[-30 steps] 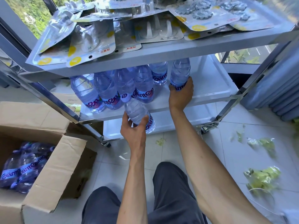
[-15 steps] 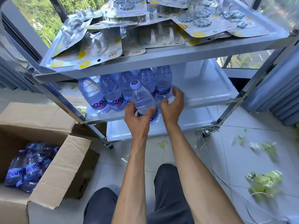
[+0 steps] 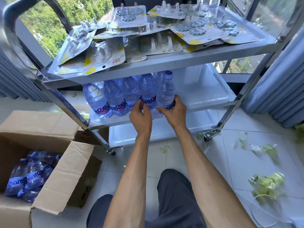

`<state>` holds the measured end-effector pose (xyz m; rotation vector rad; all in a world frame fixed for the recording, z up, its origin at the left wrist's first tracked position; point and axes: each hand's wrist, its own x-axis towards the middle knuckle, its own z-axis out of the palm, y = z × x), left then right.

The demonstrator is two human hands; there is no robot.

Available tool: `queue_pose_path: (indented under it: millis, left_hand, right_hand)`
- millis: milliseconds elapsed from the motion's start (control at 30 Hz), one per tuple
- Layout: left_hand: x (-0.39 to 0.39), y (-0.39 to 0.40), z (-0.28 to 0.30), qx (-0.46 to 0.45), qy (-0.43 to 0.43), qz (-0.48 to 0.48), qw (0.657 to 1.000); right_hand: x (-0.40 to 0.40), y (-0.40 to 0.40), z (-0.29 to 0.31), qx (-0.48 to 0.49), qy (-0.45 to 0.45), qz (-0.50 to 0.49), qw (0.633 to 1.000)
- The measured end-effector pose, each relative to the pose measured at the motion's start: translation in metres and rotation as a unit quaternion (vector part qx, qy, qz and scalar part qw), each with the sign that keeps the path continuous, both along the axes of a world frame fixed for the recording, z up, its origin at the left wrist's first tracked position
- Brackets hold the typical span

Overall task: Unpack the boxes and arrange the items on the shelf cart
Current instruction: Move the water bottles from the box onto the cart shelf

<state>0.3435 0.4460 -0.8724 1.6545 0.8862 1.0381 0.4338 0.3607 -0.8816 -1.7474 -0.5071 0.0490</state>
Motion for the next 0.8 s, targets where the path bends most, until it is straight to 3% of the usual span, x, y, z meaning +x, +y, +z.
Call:
queue_pose_path:
  millis: [100,200,800]
  left_hand:
    - [0.005,0.003,-0.021,0.085,0.158,-0.031,0.983]
    - [0.008,-0.001,-0.032,0.098,0.234,-0.045,0.966]
    - [0.009,-0.003,-0.029,0.097,0.276,-0.035,0.956]
  right_hand:
    - [0.010,0.001,0.000,-0.012,0.002,0.002,1.000]
    - [0.014,0.006,-0.002,-0.019,0.004,0.018,1.000]
    - [0.034,0.028,-0.005,-0.005,0.011,0.019,1.000]
